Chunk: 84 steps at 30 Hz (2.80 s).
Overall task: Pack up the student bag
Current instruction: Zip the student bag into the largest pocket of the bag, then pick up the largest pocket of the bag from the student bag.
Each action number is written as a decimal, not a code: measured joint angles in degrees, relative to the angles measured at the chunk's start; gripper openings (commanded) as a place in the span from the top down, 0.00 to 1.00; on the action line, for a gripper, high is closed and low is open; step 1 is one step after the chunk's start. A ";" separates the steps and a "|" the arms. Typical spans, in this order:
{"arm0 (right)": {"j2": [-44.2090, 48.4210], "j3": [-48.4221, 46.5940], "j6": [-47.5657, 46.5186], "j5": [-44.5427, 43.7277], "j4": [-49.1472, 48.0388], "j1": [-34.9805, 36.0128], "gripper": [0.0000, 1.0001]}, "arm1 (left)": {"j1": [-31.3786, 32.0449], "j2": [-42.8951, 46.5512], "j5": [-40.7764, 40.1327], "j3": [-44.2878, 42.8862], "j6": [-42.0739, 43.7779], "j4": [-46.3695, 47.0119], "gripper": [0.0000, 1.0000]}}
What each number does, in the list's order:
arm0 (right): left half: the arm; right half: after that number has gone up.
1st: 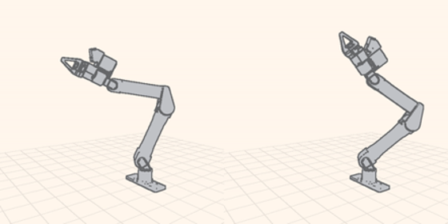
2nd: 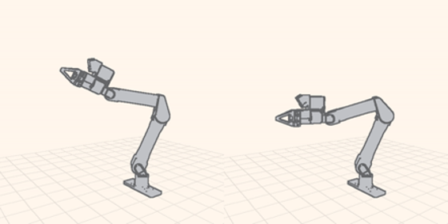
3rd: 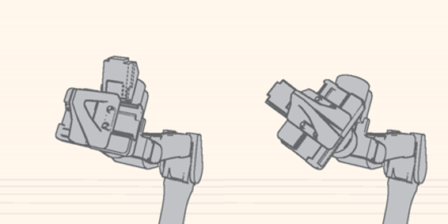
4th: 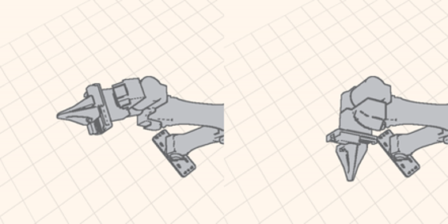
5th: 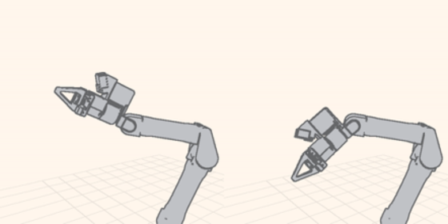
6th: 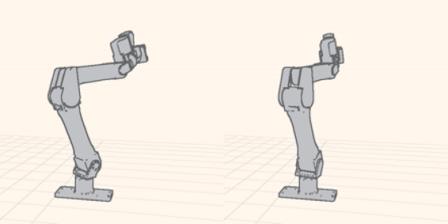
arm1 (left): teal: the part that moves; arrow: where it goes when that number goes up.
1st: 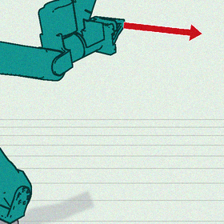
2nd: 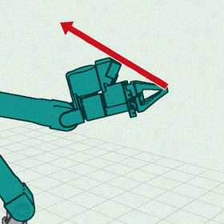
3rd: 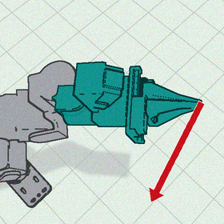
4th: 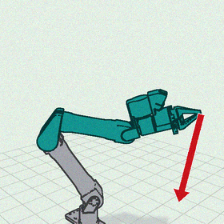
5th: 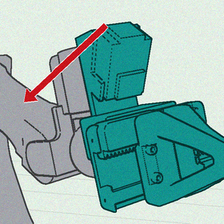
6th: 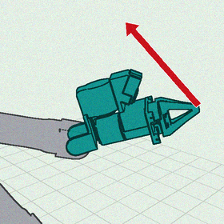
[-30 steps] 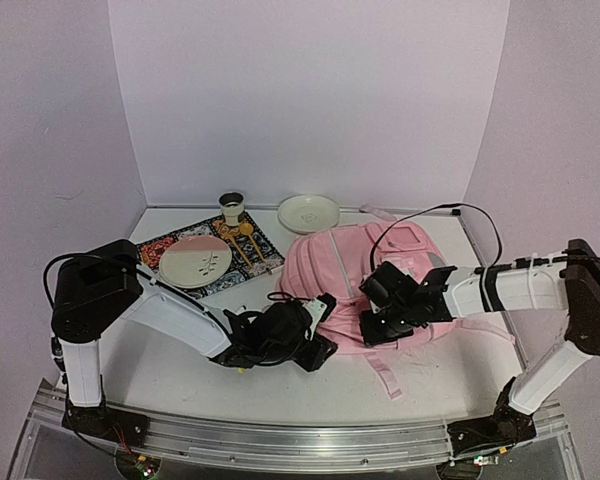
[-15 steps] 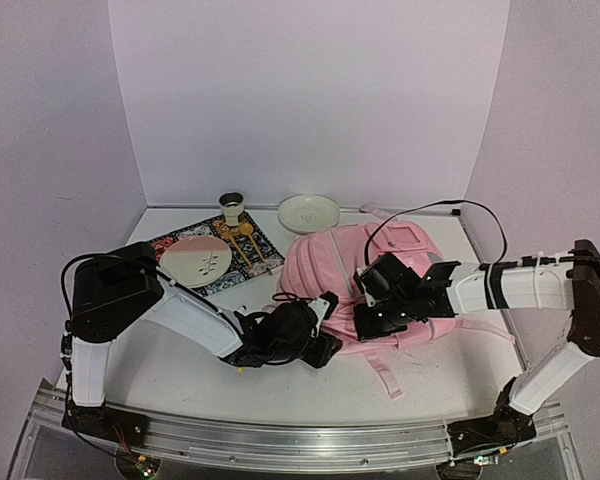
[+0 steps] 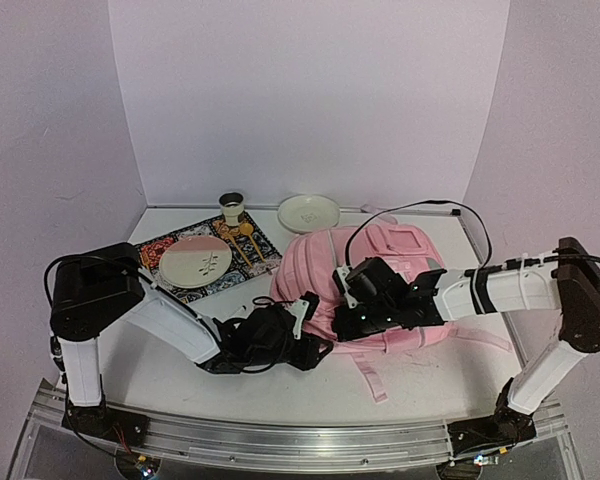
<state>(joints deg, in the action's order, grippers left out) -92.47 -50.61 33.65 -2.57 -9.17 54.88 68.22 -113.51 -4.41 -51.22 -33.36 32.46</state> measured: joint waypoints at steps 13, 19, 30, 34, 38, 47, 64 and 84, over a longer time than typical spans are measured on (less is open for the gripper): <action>-0.28 2.02 -4.55 4.63 -7.10 1.97 0.91 | 0.00 11.83 -3.62 10.05 -10.90 1.88 0.56; -0.44 2.13 -6.36 7.73 -8.16 4.04 0.80 | -1.88 12.84 -3.64 12.01 -17.41 2.10 0.57; 5.76 3.67 -4.65 -0.21 -3.46 4.65 0.61 | -2.92 12.85 0.25 11.94 -20.64 2.11 0.60; 9.36 4.72 -2.06 -6.96 -1.13 4.65 0.56 | -2.92 12.14 2.54 10.57 -16.18 2.18 0.60; 10.84 6.73 0.76 -11.53 0.63 4.61 0.54 | -2.92 11.85 5.65 10.33 -10.13 2.15 0.61; 10.81 7.85 3.95 -15.01 2.03 4.61 0.52 | -2.92 9.36 11.55 10.33 4.15 2.22 0.62; 10.54 7.87 5.18 -15.46 1.94 4.63 0.51 | -2.92 2.90 12.78 6.49 16.28 5.17 0.66; 10.54 8.07 5.14 -15.00 1.82 4.63 0.51 | -2.92 0.37 7.53 5.52 16.61 6.19 0.65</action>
<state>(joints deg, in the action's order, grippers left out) -81.93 -42.54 38.79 -17.57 -7.35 59.51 65.30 -113.14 3.11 -45.70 -16.75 38.65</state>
